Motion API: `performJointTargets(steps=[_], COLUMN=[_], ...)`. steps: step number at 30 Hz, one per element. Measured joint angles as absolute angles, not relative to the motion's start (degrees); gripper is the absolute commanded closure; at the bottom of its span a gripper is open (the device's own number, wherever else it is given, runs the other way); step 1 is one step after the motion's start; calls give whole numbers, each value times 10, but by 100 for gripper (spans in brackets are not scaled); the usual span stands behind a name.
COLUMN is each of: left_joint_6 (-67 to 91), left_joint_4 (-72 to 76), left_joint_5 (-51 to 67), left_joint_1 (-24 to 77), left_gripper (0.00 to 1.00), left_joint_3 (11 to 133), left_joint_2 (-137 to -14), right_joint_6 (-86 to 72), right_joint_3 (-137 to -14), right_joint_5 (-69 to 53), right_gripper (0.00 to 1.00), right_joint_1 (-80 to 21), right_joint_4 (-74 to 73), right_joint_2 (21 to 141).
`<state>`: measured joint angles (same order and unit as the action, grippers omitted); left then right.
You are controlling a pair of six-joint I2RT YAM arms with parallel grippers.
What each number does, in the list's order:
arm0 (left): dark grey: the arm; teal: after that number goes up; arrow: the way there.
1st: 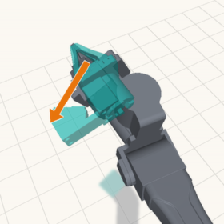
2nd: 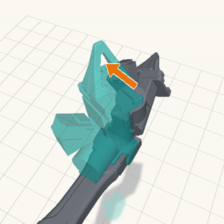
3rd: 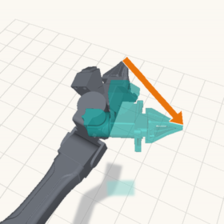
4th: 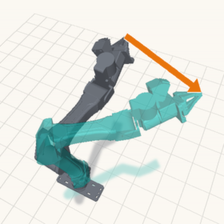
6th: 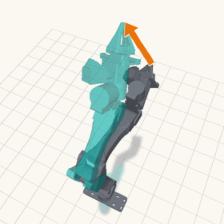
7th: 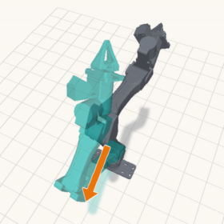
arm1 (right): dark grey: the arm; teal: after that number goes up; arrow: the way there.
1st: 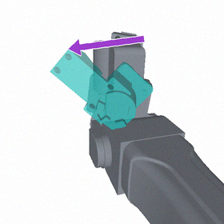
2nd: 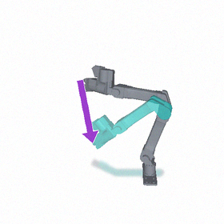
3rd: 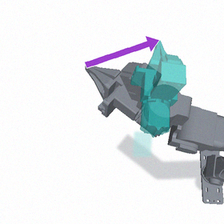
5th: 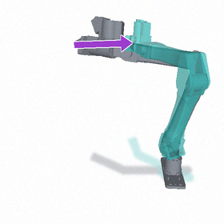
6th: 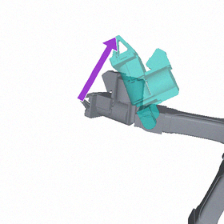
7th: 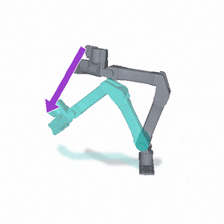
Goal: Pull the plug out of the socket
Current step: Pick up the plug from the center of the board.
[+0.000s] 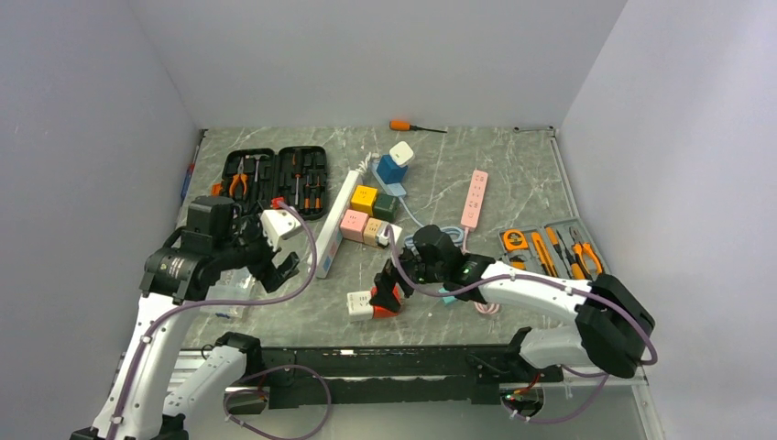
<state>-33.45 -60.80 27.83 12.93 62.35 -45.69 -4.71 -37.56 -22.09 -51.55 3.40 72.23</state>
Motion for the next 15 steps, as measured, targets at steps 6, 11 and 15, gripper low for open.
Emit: performJointTargets(steps=[6,11,15], left_joint_6=[-340,-350,-350], left_joint_4=[-610,-620,-620], left_joint_5=[276,271,271], left_joint_1=[129,129,129], left_gripper=[1,1,1], left_joint_3=[631,645,648], left_joint_2=[-452,-460,-466], right_joint_6=[19,55,73], right_joint_3=[-376,-376,-375], right_joint_5=[-256,-257,-249], right_gripper=[0,0,0], right_joint_1=[-533,-536,-541], right_joint_4=[29,24,22], right_joint_2=[766,773,774])
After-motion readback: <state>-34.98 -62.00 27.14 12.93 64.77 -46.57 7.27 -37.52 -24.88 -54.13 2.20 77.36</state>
